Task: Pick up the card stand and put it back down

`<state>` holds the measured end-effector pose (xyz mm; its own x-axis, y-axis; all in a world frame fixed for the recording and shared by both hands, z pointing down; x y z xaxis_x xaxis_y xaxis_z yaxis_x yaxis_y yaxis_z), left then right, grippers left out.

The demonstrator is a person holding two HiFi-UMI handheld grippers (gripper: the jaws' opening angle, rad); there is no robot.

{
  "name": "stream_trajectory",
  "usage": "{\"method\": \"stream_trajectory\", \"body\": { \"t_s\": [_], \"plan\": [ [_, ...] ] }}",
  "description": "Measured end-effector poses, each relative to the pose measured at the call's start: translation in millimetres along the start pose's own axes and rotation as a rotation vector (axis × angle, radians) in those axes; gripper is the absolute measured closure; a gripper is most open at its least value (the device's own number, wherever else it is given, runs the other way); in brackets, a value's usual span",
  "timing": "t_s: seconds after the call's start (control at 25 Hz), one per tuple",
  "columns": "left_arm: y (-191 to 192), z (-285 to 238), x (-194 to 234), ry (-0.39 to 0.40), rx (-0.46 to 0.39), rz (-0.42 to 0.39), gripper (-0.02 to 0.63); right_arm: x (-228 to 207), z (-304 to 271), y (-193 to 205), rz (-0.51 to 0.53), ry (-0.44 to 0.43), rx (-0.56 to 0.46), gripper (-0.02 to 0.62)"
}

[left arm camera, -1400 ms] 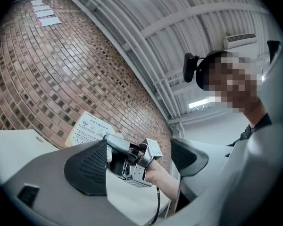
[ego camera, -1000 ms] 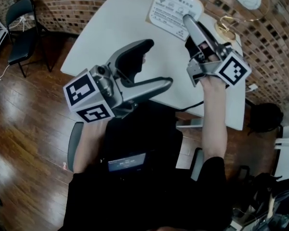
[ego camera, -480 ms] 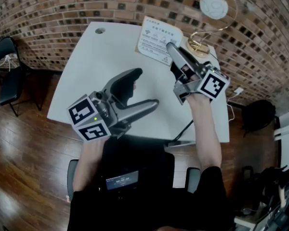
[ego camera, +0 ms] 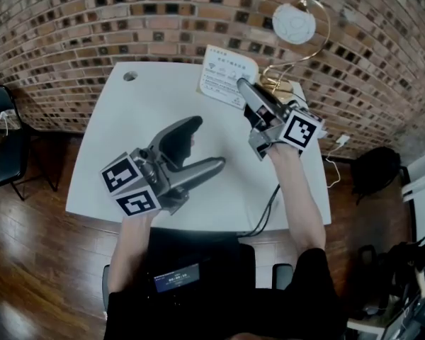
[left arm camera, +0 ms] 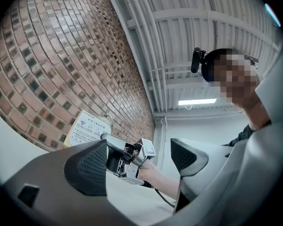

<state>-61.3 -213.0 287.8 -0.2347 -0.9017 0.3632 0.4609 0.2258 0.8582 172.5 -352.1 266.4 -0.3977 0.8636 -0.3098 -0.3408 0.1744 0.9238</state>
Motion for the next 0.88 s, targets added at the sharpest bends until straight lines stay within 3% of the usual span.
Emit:
{"method": "stream_trajectory", "body": {
  "t_s": [0.88],
  "plan": [
    [-1.9, -35.0, 56.1, 0.029, 0.074, 0.036, 0.192, -73.4, -9.9, 4.8, -0.007, 0.056, 0.016, 0.566]
  ]
}}
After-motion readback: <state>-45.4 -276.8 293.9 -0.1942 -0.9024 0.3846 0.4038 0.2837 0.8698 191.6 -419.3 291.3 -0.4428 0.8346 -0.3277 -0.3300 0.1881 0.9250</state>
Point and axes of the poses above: the fingertips, and each gripper's own axes: z backward along the fingers, x to its left, y out of its underside, the point moved 10 cm from there along z, backward along the fingers, and after that the axes turned 5 degrees about z, right-handed, at the moved point
